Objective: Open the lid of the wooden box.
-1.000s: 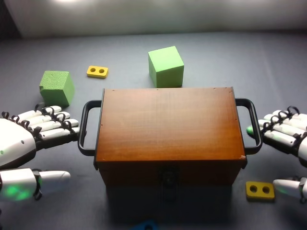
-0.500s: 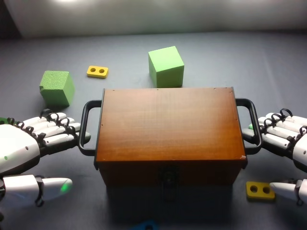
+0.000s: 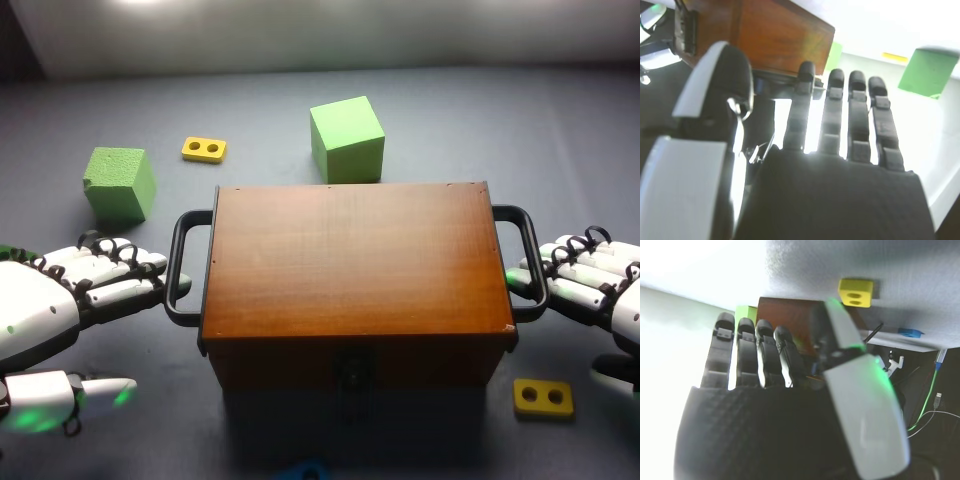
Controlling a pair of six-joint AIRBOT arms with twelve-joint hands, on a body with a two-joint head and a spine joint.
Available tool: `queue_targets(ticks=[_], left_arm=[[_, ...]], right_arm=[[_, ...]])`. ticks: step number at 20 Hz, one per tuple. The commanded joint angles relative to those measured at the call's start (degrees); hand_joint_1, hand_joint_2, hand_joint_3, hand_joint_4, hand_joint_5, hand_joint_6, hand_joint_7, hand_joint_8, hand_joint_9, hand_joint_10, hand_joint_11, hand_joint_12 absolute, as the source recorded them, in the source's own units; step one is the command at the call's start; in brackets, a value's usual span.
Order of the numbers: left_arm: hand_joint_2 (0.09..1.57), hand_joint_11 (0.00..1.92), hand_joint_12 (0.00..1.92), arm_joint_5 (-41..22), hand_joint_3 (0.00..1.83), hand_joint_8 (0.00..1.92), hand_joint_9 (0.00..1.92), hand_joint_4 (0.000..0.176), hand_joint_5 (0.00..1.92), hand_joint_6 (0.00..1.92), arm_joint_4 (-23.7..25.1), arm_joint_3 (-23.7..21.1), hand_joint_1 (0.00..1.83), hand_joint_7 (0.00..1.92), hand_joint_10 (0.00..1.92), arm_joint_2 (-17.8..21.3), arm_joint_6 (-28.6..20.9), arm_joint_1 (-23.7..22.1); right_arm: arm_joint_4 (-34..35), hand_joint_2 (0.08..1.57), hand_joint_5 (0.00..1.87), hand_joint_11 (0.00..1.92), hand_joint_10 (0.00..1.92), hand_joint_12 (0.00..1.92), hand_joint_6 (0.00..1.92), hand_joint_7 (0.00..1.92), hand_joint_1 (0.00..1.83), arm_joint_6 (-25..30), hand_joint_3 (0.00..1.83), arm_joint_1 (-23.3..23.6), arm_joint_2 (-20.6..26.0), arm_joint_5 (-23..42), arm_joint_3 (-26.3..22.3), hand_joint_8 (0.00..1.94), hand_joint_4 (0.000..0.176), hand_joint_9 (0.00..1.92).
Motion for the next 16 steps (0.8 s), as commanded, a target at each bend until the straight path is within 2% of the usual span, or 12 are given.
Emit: queue_targets(ticks=[1, 4, 6, 7, 9, 11, 12, 13, 14, 15, 16], left_arm=[[1.4, 0.0, 0.0, -7.7, 0.0, 0.0, 0.0, 0.158, 0.0, 0.0, -0.2, 0.1, 0.34, 0.0, 0.0, -0.1, -0.4, -0.4], [1.39, 0.0, 0.0, -7.6, 0.0, 0.0, 0.0, 0.155, 0.0, 0.0, -0.2, 0.2, 0.39, 0.0, 0.0, -0.3, -0.3, -0.3], [1.41, 0.0, 0.0, -7.6, 0.0, 0.0, 0.0, 0.161, 0.0, 0.0, -0.3, 0.2, 0.37, 0.0, 0.0, -0.3, -0.3, -0.3], [1.39, 0.0, 0.0, -7.7, 0.0, 0.0, 0.0, 0.148, 0.0, 0.0, -0.4, 0.3, 0.42, 0.0, 0.0, -0.3, -0.3, -0.3], [1.39, 0.0, 0.0, -8.1, 0.0, 0.0, 0.0, 0.134, 0.0, 0.0, -0.7, 0.4, 0.45, 0.0, 0.0, -0.3, -0.3, -0.3], [1.38, 0.0, 0.0, -8.6, 0.0, 0.0, 0.0, 0.159, 0.0, 0.0, -0.9, 0.4, 0.52, 0.0, 0.0, -0.3, -0.3, -0.3], [1.38, 0.0, 0.0, -8.8, 0.0, 0.0, 0.0, 0.147, 0.0, 0.0, -0.9, 0.3, 0.53, 0.0, 0.0, -0.3, -0.3, -0.3], [1.37, 0.0, 0.0, -9.2, 0.0, 0.0, 0.0, 0.145, 0.0, 0.0, -0.9, 0.2, 0.56, 0.0, 0.0, -0.3, -0.3, -0.3], [1.37, 0.0, 0.0, -9.6, 0.0, 0.0, 0.0, 0.161, 0.0, 0.0, -1.0, 0.2, 0.57, 0.0, 0.0, -0.3, -0.3, -0.2], [1.37, 0.0, 0.0, -9.9, 0.0, 0.0, 0.0, 0.163, 0.0, 0.0, -1.0, 0.2, 0.59, 0.0, 0.0, -0.3, -0.3, -0.2], [1.36, 0.0, 0.0, -10.1, 0.0, 0.0, 0.0, 0.173, 0.0, 0.0, -1.0, 0.0, 0.62, 0.0, 0.0, -0.2, -0.3, -0.2]], right_arm=[[-0.3, 1.42, 0.0, 0.0, 0.0, 0.0, 0.0, 0.0, 1.03, 0.3, 0.01, 0.6, 0.5, 6.1, 0.1, 0.0, 0.0, 0.0], [-0.3, 1.43, 0.0, 0.0, 0.0, 0.0, 0.0, 0.0, 1.0, 0.7, 0.01, 0.6, 0.8, 6.3, 0.1, 0.0, 0.0, 0.0], [-0.2, 1.41, 0.0, 0.0, 0.0, 0.0, 0.0, 0.0, 1.07, 1.1, 0.0, 0.6, 0.9, 6.8, 0.1, 0.0, 0.0, 0.0], [-0.1, 1.4, 0.0, 0.0, 0.0, 0.0, 0.0, 0.0, 1.08, 1.2, 0.0, 0.6, 1.0, 7.0, 0.1, 0.0, 0.0, 0.0], [0.2, 1.39, 0.0, 0.0, 0.0, 0.0, 0.0, 0.0, 1.1, 1.2, 0.0, 0.6, 1.1, 7.4, 0.0, 0.0, 0.0, 0.0], [0.4, 1.38, 0.0, 0.0, 0.0, 0.0, 0.0, 0.0, 1.15, 1.2, 0.0, 0.5, 1.3, 7.7, -0.2, 0.0, 0.0, 0.0], [0.4, 1.38, 0.0, 0.0, 0.0, 0.0, 0.0, 0.0, 1.15, 1.3, 0.0, 0.5, 1.3, 8.0, -0.2, 0.0, 0.0, 0.0], [0.5, 1.4, 0.0, 0.0, 0.0, 0.0, 0.0, 0.0, 1.13, 1.4, 0.0, 0.5, 1.5, 8.3, -0.3, 0.0, 0.0, 0.0], [0.5, 1.41, 0.0, 0.0, 0.0, 0.0, 0.0, 0.0, 1.11, 1.4, 0.0, 0.4, 1.6, 8.7, -0.4, 0.0, 0.0, 0.0], [0.5, 1.41, 0.0, 0.0, 0.0, 0.0, 0.0, 0.0, 1.1, 1.4, 0.0, 0.4, 1.7, 8.8, -0.5, 0.0, 0.0, 0.0], [0.5, 1.43, 0.0, 0.0, 0.0, 0.0, 0.0, 0.0, 1.06, 1.7, 0.01, 0.4, 1.8, 9.2, -0.6, 0.0, 0.0, 0.0]])
